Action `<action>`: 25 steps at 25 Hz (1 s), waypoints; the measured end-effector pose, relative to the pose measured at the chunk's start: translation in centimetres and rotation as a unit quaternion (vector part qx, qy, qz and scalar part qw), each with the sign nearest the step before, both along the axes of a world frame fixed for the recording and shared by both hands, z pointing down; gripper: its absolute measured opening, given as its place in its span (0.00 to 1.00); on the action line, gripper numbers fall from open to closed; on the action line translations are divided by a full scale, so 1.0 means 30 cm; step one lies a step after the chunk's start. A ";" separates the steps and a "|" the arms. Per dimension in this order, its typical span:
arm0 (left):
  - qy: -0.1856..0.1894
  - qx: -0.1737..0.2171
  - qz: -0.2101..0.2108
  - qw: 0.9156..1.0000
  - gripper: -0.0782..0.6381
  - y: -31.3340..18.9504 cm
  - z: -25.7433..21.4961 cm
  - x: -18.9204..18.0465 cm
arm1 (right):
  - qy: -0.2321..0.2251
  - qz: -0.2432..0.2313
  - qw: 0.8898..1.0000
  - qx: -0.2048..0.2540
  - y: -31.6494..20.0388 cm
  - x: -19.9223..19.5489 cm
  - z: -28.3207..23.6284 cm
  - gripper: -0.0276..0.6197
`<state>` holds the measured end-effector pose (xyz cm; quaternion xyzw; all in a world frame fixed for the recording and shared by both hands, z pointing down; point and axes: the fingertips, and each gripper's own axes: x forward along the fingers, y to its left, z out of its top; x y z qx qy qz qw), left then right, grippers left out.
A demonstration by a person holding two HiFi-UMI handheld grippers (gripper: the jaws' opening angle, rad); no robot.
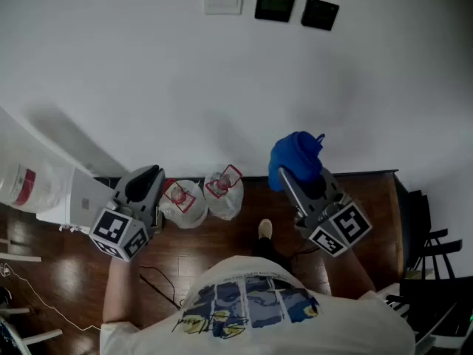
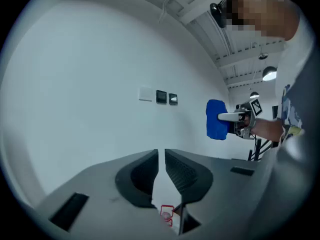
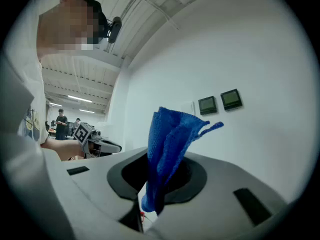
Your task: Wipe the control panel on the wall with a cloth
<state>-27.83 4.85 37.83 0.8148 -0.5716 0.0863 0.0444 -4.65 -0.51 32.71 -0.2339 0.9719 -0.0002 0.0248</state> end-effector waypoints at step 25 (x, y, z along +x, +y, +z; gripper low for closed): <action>0.054 0.079 0.024 0.995 0.13 -0.784 -0.300 0.414 | 0.010 0.019 0.986 0.164 -0.794 -0.190 -0.476 0.12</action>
